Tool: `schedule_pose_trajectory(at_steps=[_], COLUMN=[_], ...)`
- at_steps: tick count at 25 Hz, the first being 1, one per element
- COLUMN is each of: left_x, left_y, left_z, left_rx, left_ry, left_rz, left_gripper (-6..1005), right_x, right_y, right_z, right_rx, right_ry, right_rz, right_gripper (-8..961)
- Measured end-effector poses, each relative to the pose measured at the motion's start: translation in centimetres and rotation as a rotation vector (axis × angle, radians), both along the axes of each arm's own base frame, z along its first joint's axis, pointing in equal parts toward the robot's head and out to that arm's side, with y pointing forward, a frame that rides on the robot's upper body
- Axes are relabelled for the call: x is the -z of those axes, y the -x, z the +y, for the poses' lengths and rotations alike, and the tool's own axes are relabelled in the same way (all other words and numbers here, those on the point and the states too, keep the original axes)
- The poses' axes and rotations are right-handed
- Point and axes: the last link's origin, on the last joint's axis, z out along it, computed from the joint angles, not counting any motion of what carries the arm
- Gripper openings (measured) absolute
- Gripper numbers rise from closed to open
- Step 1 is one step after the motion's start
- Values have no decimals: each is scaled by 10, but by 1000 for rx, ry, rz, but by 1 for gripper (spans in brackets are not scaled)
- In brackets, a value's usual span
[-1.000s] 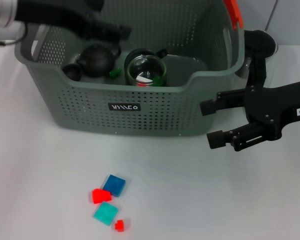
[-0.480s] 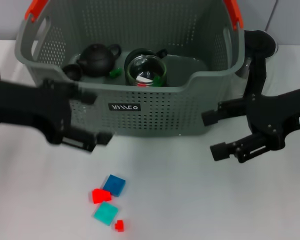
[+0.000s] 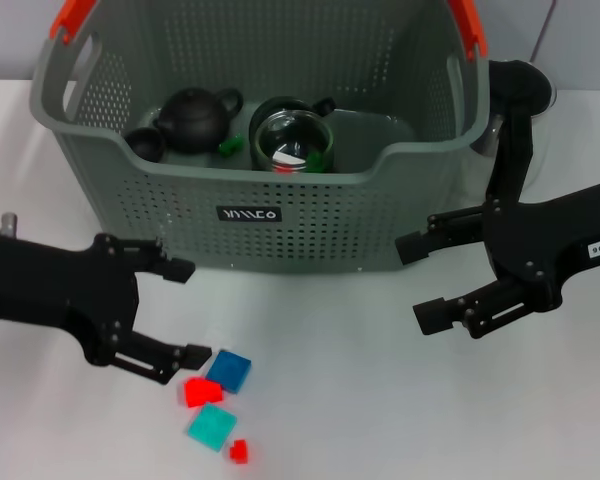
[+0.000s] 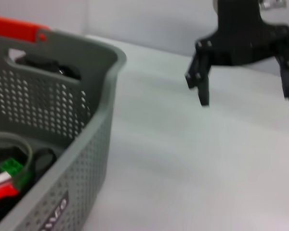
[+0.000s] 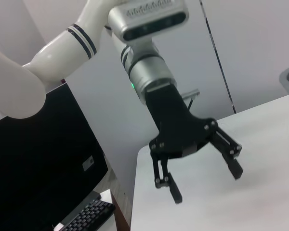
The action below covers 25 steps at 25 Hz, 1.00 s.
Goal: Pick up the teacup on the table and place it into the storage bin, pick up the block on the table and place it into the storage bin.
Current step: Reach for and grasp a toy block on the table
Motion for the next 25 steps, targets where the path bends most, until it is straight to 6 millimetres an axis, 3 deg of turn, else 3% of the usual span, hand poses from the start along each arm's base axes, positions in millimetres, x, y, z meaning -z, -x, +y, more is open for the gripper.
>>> schedule_pose_trajectory(at_steps=[15, 25], left_x=[21, 39], left_y=[4, -5], left_z=[16, 24], left_rx=[31, -195], left_ry=[37, 36], left_rz=[227, 237], left_gripper=[962, 961], right_x=[9, 7], right_y=[2, 0], right_z=[-1, -2], right_rx=[25, 42], right_ry=[4, -2], right_rz=[17, 23], right_gripper=[939, 939])
